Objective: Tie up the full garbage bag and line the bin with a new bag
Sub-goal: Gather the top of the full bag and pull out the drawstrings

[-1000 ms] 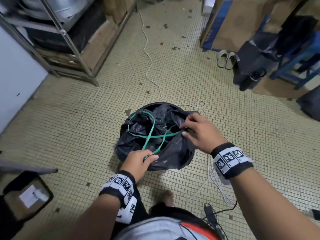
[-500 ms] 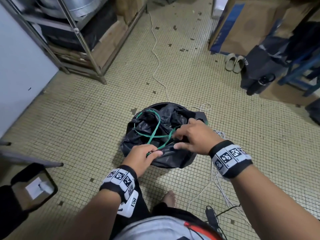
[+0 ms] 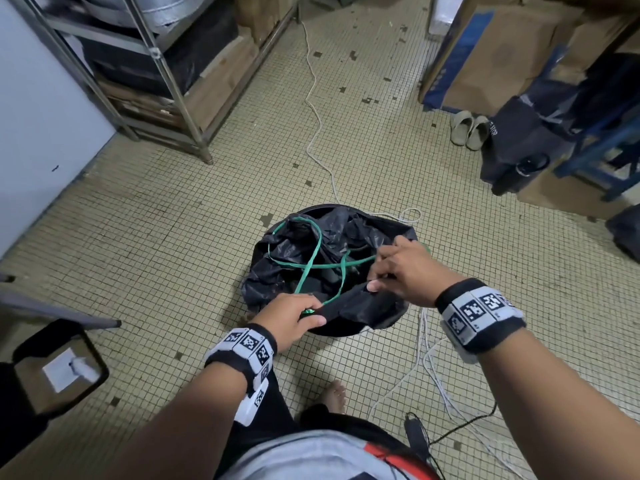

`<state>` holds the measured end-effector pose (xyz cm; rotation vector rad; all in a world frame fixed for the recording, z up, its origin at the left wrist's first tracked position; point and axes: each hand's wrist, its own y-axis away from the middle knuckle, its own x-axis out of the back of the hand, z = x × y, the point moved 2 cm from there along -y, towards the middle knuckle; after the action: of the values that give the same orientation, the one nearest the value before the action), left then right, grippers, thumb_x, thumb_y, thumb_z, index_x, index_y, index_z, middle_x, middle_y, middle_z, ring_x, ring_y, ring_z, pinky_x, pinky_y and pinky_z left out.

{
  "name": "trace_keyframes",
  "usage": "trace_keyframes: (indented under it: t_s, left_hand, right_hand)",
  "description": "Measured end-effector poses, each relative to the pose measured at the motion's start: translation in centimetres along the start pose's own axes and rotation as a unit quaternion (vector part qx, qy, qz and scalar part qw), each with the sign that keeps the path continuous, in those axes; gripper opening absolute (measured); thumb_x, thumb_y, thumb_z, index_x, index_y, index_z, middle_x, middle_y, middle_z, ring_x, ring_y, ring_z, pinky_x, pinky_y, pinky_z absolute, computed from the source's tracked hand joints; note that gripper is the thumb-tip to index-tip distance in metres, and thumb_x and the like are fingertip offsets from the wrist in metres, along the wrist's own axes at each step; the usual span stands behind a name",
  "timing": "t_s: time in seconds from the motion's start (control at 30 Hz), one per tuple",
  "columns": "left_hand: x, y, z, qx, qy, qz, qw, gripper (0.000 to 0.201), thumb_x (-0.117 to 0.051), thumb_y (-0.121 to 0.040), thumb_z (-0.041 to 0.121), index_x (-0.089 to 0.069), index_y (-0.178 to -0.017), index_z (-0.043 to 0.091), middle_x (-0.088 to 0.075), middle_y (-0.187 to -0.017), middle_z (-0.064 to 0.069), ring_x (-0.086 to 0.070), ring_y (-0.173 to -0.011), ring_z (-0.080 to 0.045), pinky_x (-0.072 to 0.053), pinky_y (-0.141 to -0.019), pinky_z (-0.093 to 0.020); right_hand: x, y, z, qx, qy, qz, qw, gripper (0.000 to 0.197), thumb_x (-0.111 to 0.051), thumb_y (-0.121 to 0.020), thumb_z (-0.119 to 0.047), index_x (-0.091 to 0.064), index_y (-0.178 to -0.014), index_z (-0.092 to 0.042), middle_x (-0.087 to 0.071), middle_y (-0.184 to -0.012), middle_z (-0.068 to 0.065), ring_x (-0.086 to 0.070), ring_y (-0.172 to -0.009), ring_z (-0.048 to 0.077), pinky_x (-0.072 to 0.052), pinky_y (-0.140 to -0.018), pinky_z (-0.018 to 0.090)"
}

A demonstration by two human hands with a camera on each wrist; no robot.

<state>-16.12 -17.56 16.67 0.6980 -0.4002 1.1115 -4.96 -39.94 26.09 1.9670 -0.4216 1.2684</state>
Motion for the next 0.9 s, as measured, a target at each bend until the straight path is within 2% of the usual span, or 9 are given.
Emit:
trace_keyframes:
  t_s: [0.1, 0.2, 0.33, 0.47, 0.53, 0.67, 0.77, 0.83, 0.9]
  left_hand:
    - [-0.4, -0.5, -1.3, 0.05, -0.049, -0.051, 0.996, 0.019, -0.058, -0.099, 0.038, -0.07, -0.104, 0.024, -0.068, -0.1, 0.006, -0.061, -0.097, -0.016, -0.049, -0.093, -0.039]
    - [-0.3, -0.3, -2.7, 0.087, -0.078, -0.084, 0.99, 0.023, -0.056, -0.1, 0.035, -0.071, -0.104, 0.019, -0.07, -0.098, -0.002, -0.064, -0.091, -0.019, -0.051, -0.089, -0.038]
    - [0.0, 0.6, -3.5, 0.075, -0.031, -0.018, 0.997, 0.018, -0.06, -0.098, 0.033, -0.071, -0.092, 0.021, -0.07, -0.087, 0.005, -0.064, -0.085, -0.013, -0.05, -0.083, -0.033]
    - [0.1, 1.5, -4.6, 0.061, -0.002, 0.03, 0.998, 0.011, -0.064, -0.095, 0.025, -0.072, -0.089, 0.027, -0.067, -0.087, 0.015, -0.061, -0.082, -0.003, -0.049, -0.08, -0.026]
    - [0.0, 2.0, -5.7, 0.051, -0.004, 0.027, 0.998, 0.009, -0.065, -0.094, 0.032, -0.072, -0.097, 0.027, -0.065, -0.093, 0.018, -0.059, -0.087, 0.001, -0.049, -0.085, -0.025]
    - [-1.1, 2.9, -8.8, 0.099, 0.0, 0.004, 0.995, 0.05, -0.066, -0.087, 0.058, -0.061, -0.127, 0.03, -0.061, -0.122, 0.014, -0.055, -0.114, -0.006, -0.043, -0.101, -0.026]
    - [-2.4, 2.8, -11.0, 0.175, -0.025, -0.021, 0.984, 0.056, -0.063, -0.093, 0.051, -0.054, -0.14, 0.021, -0.057, -0.139, 0.004, -0.05, -0.129, -0.017, -0.039, -0.106, -0.03]
    - [-3.3, 2.3, -12.2, 0.198, -0.03, -0.038, 0.979, 0.044, -0.059, -0.098, 0.043, -0.061, -0.132, 0.015, -0.063, -0.131, -0.002, -0.057, -0.123, -0.021, -0.044, -0.097, -0.031]
    - [-4.0, 1.7, -13.3, 0.2, -0.037, -0.053, 0.978, 0.025, -0.057, -0.1, 0.037, -0.066, -0.101, 0.014, -0.066, -0.103, -0.004, -0.063, -0.104, -0.026, -0.046, -0.079, -0.031]
  right_hand:
    - [-0.3, 0.1, 0.4, -0.026, 0.015, -0.004, 1.0, 0.034, -0.048, -0.092, -0.061, -0.071, -0.104, -0.038, -0.053, -0.098, -0.016, -0.033, -0.088, 0.01, -0.025, -0.078, 0.032]
    - [-1.2, -0.1, -1.3, -0.016, 0.065, 0.023, 0.998, 0.042, -0.049, -0.089, -0.068, -0.069, -0.114, -0.04, -0.051, -0.106, -0.016, -0.029, -0.091, 0.011, -0.031, -0.083, 0.034]
    - [-3.7, -1.4, -6.6, 0.053, 0.092, 0.03, 0.994, 0.069, -0.049, -0.075, -0.083, -0.062, -0.127, -0.041, -0.056, -0.112, -0.014, -0.029, -0.097, 0.014, -0.032, -0.082, 0.038]
    - [-7.7, -3.7, -10.3, 0.067, 0.141, -0.002, 0.988, 0.031, -0.054, -0.092, -0.05, -0.071, -0.103, -0.027, -0.066, -0.097, -0.01, -0.04, -0.103, 0.024, -0.029, -0.086, 0.04]
    - [-8.9, -4.6, -10.3, 0.055, 0.142, 0.011, 0.988, 0.02, -0.054, -0.095, -0.036, -0.07, -0.093, -0.025, -0.067, -0.089, -0.01, -0.044, -0.102, 0.024, -0.029, -0.085, 0.039]
    - [-9.9, -7.0, -8.9, 0.015, 0.109, 0.027, 0.994, 0.029, -0.051, -0.096, -0.048, -0.07, -0.091, -0.027, -0.068, -0.085, -0.009, -0.046, -0.099, 0.023, -0.027, -0.082, 0.038]
    - [-10.1, -9.2, -7.8, -0.012, 0.085, 0.013, 0.996, 0.031, -0.051, -0.094, -0.054, -0.073, -0.099, -0.032, -0.069, -0.091, -0.01, -0.047, -0.101, 0.021, -0.028, -0.084, 0.038]
    - [-10.2, -10.7, -7.0, -0.029, 0.062, 0.0, 0.998, 0.029, -0.053, -0.093, -0.056, -0.073, -0.103, -0.038, -0.07, -0.094, -0.011, -0.049, -0.103, 0.021, -0.03, -0.085, 0.038]
    - [-10.5, -12.1, -6.5, -0.036, 0.063, -0.016, 0.997, 0.027, -0.054, -0.093, -0.056, -0.074, -0.103, -0.041, -0.072, -0.094, -0.012, -0.049, -0.101, 0.02, -0.031, -0.085, 0.038]
